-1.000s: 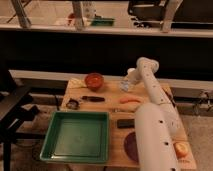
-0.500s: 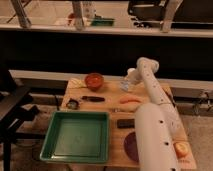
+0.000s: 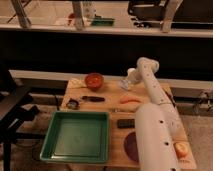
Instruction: Place towel in plastic cup
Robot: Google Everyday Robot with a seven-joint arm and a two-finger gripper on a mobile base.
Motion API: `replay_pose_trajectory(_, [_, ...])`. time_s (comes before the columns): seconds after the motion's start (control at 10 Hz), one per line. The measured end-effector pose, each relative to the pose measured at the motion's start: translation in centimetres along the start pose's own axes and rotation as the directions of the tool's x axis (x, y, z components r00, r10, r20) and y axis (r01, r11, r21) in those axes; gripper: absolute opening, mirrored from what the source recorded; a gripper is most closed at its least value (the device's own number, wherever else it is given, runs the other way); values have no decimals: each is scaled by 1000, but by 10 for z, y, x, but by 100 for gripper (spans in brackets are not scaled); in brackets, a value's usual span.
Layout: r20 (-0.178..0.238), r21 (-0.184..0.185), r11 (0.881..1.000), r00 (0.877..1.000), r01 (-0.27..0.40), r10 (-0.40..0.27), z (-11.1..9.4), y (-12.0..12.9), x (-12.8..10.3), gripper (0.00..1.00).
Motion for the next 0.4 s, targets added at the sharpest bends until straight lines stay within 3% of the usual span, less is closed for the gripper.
replay_pose_trajectory(0.4, [0,0,1000,1000,0,0,0,0,0,50])
